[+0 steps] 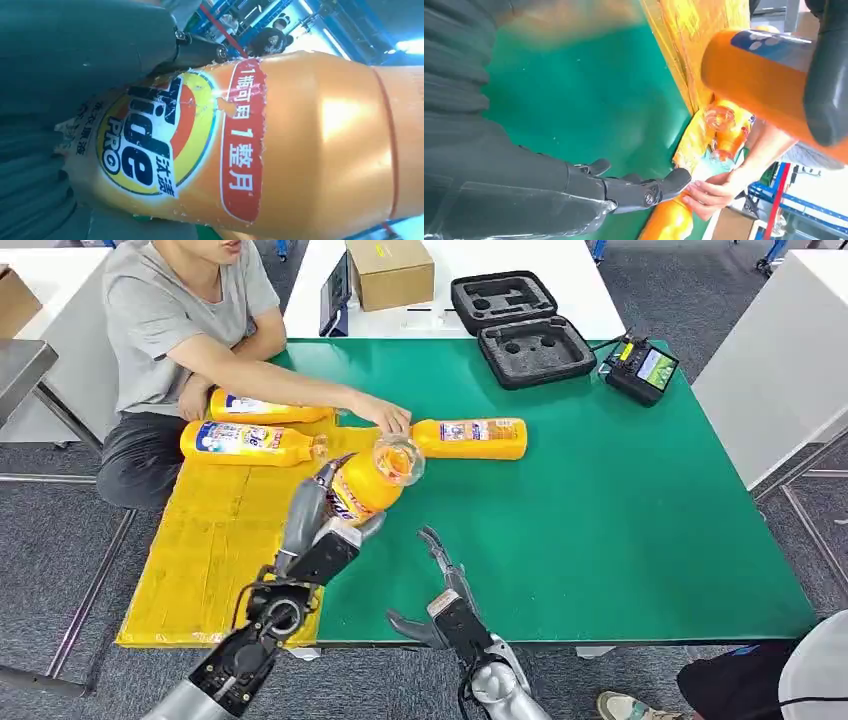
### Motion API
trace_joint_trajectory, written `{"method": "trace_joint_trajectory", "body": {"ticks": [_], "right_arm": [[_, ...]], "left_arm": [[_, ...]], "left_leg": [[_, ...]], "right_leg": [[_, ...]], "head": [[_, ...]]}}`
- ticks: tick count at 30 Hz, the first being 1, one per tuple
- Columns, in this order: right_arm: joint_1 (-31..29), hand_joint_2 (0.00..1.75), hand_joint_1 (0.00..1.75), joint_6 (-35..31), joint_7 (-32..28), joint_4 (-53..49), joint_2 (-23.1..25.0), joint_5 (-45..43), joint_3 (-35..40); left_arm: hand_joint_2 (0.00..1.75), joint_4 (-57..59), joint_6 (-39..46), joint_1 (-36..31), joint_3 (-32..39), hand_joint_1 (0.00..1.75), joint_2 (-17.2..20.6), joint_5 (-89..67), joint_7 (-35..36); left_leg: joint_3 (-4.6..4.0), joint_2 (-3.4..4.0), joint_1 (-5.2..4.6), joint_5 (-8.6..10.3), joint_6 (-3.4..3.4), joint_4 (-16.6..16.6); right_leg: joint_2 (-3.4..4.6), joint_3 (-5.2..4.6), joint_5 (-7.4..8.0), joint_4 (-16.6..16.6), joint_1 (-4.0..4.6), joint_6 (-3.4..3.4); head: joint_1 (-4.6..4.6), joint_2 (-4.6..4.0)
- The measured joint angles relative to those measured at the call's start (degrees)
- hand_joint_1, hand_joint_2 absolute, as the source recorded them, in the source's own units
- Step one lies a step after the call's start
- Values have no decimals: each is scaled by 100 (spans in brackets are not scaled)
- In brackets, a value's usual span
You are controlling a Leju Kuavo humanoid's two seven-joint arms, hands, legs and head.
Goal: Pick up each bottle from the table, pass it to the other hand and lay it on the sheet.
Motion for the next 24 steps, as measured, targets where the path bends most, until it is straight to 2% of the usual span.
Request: {"method": "trace_joint_trajectory", "body": {"ticks": [9,13,20,24], "right_arm": [[57,175,0,24,0,-107,-15,-46,-7],[66,175,0,94,0,-107,-13,-72,-7],[64,175,0,249,0,-99,-20,-173,24],[58,175,0,275,0,-74,-48,-262,85]], "left_arm": [[175,-2,-108,-108,68,175,193,-164,96],[175,131,-247,-271,33,173,405,-609,271],[175,361,-862,-707,-28,175,1015,-2040,999],[175,540,-1288,-1015,-100,175,1441,-2625,1172]], "left_leg": [[0,-1,0,1,0,0],[0,1,0,0,0,0],[0,2,10,9,-9,0],[0,3,11,11,-12,0]], "right_leg": [[-1,0,0,0,-1,0],[2,-1,0,0,0,0],[3,-2,1,3,8,-1],[4,-3,1,3,8,-1]], "head": [[2,0],[2,0],[2,0],[2,0]]}}
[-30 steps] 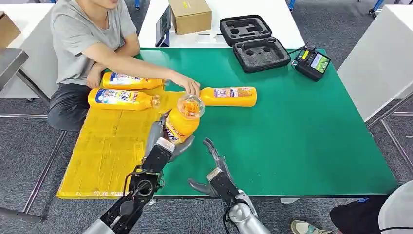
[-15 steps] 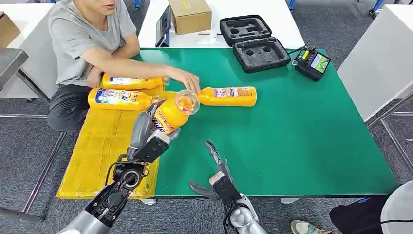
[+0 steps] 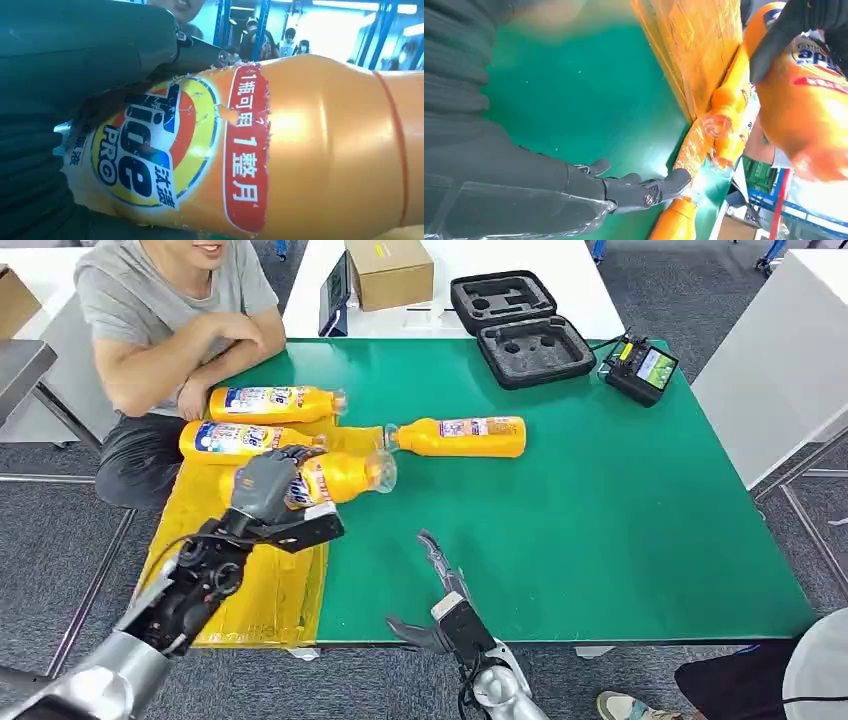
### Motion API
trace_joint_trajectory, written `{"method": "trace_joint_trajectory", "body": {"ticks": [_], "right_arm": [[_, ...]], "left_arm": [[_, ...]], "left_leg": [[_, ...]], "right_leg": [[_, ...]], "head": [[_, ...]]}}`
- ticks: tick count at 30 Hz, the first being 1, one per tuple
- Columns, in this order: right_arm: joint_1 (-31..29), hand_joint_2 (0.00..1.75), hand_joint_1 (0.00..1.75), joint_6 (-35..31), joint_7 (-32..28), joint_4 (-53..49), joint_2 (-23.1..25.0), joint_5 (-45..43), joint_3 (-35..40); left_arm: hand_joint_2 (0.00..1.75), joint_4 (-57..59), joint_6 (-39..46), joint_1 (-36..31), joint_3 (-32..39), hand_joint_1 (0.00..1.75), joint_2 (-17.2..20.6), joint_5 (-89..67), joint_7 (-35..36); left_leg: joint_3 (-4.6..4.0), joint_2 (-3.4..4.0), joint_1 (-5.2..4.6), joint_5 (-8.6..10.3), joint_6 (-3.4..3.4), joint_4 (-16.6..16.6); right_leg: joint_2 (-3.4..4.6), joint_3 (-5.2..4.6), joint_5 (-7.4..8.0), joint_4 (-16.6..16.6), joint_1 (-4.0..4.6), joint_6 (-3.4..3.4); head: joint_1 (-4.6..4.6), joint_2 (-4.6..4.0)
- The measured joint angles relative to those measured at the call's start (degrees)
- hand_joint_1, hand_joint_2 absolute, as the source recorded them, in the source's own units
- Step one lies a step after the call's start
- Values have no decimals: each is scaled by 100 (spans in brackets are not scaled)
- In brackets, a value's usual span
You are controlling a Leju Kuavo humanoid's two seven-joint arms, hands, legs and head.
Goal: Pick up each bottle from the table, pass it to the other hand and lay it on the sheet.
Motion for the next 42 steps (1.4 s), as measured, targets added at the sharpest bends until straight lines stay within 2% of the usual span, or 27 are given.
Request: {"method": "trace_joint_trajectory", "body": {"ticks": [4,11,12,16,19,21,26,28,32,36,42], "right_arm": [[-10,175,0,20,0,31,-20,-33,42],[-34,175,0,37,0,61,-46,-142,92],[-34,175,0,35,0,61,-48,-159,92],[-36,175,0,35,0,66,-50,-194,98],[-39,175,0,85,0,85,-50,-203,136],[-43,175,0,96,0,103,-48,-218,153],[-81,175,0,98,0,151,-50,-280,208],[-87,175,0,98,0,157,-50,-323,236],[-98,175,0,96,0,160,-50,-371,299],[-130,175,0,96,0,190,-48,-426,330],[-201,175,0,101,0,251,-48,-472,376]], "left_arm": [[175,223,-240,-272,-76,175,369,-196,37],[175,459,-863,-581,-284,175,756,-662,138],[175,485,-941,-626,-323,161,797,-699,138],[175,575,-1237,-819,-437,161,905,-793,135],[175,688,-1633,-1013,-564,171,935,-839,100],[175,810,-1903,-1138,-647,168,946,-708,-41],[175,1119,-2360,-1342,-868,175,950,-371,-363],[175,1252,-2472,-1366,-957,171,946,-246,-424],[175,1481,-2522,-1370,-1112,175,922,-98,-492],[175,1740,-2531,-1373,-1279,171,830,7,-498],[175,2227,-2122,-1372,-1521,173,596,-8,-420]], "left_leg": [[0,0,3,0,0,0],[-1,-1,3,1,0,0],[-1,-2,3,1,0,0],[0,-3,2,1,0,0],[-1,-3,3,1,-1,0],[0,-3,3,1,-1,0],[0,-2,3,1,-1,0],[0,-2,3,1,-1,0],[0,-1,3,1,-1,0],[0,-2,3,1,-1,0],[0,-3,2,1,-1,0]], "right_leg": [[-1,0,0,0,1,0],[-2,0,-1,0,0,-1],[-2,0,-1,0,0,-1],[-2,0,0,0,1,-1],[-2,1,0,1,1,-1],[-2,1,0,1,1,-1],[-2,0,0,1,1,-1],[-1,0,0,1,1,-1],[-2,-1,0,0,1,-1],[-2,0,0,0,0,-1],[-2,1,0,0,0,-1]], "head": [[0,0],[0,0],[2,0],[0,0],[2,0],[0,0],[2,0],[2,0],[0,0],[0,0],[2,0]]}}
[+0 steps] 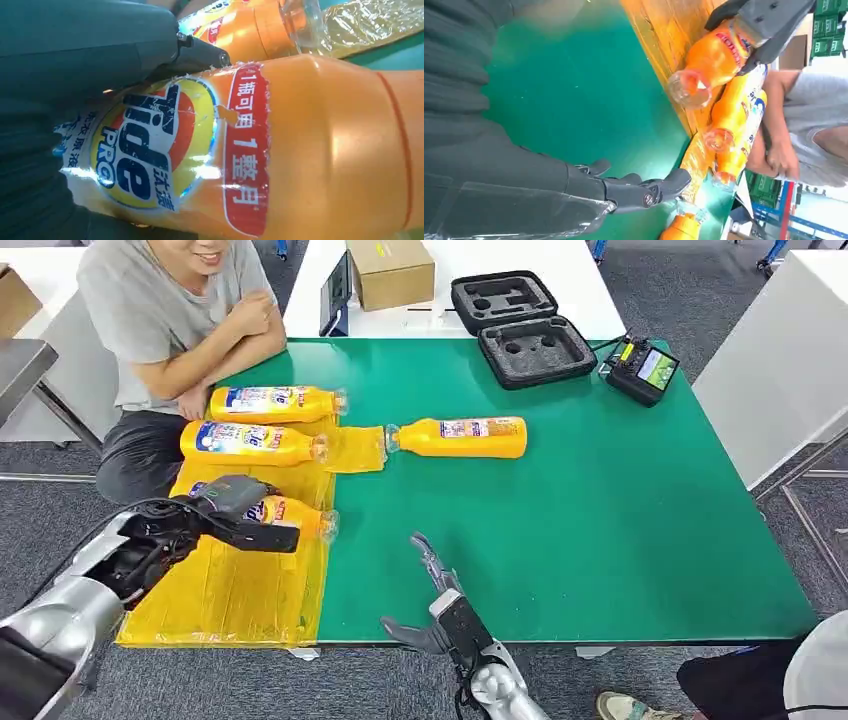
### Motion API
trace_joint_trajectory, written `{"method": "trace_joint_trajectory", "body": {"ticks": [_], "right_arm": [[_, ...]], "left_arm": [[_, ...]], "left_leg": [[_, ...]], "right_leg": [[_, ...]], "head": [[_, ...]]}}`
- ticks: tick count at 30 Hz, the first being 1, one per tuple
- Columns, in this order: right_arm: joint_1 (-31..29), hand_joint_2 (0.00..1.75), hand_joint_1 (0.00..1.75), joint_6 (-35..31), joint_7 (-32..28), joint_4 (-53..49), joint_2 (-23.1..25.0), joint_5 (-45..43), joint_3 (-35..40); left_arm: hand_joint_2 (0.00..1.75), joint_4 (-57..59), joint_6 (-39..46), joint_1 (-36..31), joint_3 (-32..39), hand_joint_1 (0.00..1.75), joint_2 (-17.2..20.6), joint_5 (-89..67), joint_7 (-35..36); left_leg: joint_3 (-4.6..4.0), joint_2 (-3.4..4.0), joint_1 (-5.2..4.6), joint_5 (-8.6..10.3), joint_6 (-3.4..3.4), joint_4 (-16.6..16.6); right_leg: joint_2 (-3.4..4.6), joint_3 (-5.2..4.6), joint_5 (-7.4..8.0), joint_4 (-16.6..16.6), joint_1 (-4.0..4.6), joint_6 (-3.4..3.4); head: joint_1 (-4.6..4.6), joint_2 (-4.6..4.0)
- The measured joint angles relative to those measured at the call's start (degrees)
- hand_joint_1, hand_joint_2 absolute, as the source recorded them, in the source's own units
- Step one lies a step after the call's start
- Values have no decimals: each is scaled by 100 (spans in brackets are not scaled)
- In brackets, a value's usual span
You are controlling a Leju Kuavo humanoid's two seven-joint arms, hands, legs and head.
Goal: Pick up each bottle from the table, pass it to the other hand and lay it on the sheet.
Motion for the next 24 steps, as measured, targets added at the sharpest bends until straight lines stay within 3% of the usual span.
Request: {"method": "trace_joint_trajectory", "body": {"ticks": [5,8,11,15,24], "right_arm": [[-47,175,0,18,0,66,0,-13,55],[-78,175,0,19,0,103,0,-57,81],[-102,175,0,17,0,140,0,-70,92],[-103,175,0,-20,0,175,0,-90,94],[-102,175,0,-72,0,247,-2,-160,92]], "left_arm": [[175,309,269,-7,-105,171,-177,-48,129],[175,525,453,-8,-118,152,-334,-55,227],[175,713,621,-20,-127,14,-477,-57,275],[175,934,774,-28,-127,0,-649,-48,396],[175,1259,899,-88,-127,0,-818,9,494]], "left_leg": [[0,-2,0,0,0,0],[1,-9,0,0,0,0],[2,-12,0,3,3,0],[4,-19,-3,10,4,0],[12,-17,-2,12,3,0]], "right_leg": [[-2,1,0,0,0,0],[-9,5,-1,-1,0,0],[-10,8,-1,-1,-1,0],[-22,14,0,-1,-2,-1],[-22,19,5,-1,-1,-4]], "head": [[-2,0],[-2,0],[-2,0],[-2,0],[-2,0]]}}
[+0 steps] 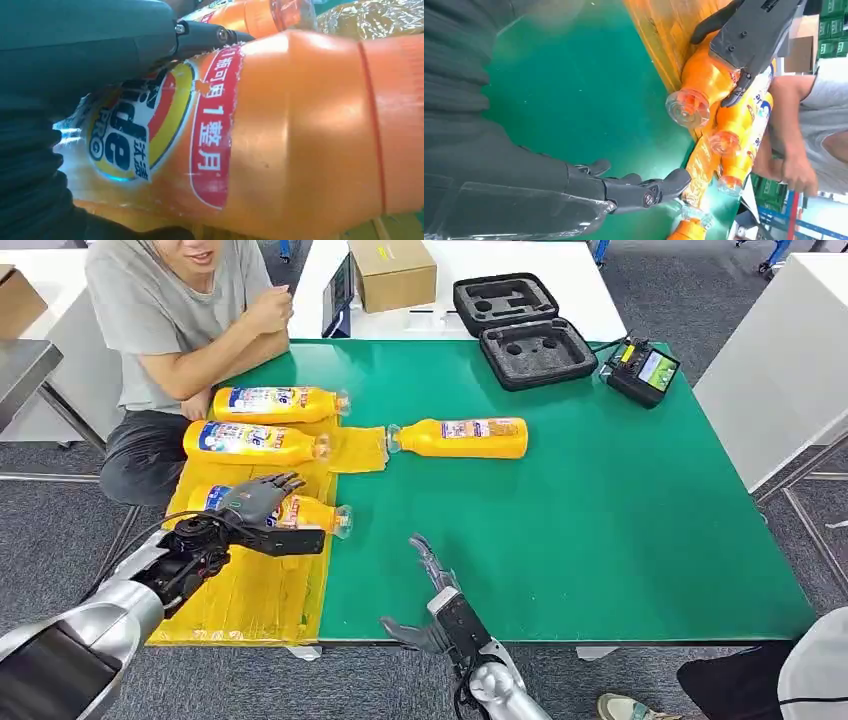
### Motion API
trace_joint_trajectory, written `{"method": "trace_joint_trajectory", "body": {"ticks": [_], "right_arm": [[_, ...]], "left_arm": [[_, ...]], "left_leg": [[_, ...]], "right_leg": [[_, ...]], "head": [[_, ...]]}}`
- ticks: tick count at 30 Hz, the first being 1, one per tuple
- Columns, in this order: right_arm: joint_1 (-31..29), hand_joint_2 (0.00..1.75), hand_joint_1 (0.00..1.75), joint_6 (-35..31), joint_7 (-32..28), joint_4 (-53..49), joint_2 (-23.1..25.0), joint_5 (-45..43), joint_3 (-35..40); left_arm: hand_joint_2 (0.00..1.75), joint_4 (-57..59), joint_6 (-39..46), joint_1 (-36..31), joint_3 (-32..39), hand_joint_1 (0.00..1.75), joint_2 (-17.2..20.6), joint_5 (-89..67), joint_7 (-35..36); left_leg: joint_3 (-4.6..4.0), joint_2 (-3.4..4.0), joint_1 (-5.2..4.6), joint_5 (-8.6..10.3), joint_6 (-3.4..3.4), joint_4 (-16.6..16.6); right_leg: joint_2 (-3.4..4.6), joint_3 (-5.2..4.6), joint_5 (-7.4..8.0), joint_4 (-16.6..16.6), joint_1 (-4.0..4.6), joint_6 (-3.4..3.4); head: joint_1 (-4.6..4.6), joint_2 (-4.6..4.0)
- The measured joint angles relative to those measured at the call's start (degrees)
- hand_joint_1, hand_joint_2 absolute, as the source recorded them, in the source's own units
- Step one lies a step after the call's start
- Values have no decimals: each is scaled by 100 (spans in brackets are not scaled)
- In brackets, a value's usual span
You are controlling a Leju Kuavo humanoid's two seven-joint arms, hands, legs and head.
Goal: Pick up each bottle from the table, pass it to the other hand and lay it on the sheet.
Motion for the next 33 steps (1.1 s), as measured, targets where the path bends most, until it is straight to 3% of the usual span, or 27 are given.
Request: {"method": "trace_joint_trajectory", "body": {"ticks": [18,22,33], "right_arm": [[-2,175,0,-11,0,61,-9,-7,0],[-5,175,0,-9,0,101,-9,11,-2],[-4,175,0,2,0,195,-9,87,-4]], "left_arm": [[175,171,75,-45,0,0,-68,-15,70],[175,177,462,-42,2,0,-70,-68,50],[175,-370,793,136,241,0,85,352,-606]], "left_leg": [[6,0,1,1,-1,-1],[7,0,1,3,-3,-1],[-3,2,2,4,-6,0]], "right_leg": [[0,8,4,0,0,-7],[0,8,5,0,1,-8],[1,-4,6,1,1,-9]], "head": [[0,0],[0,0],[0,0]]}}
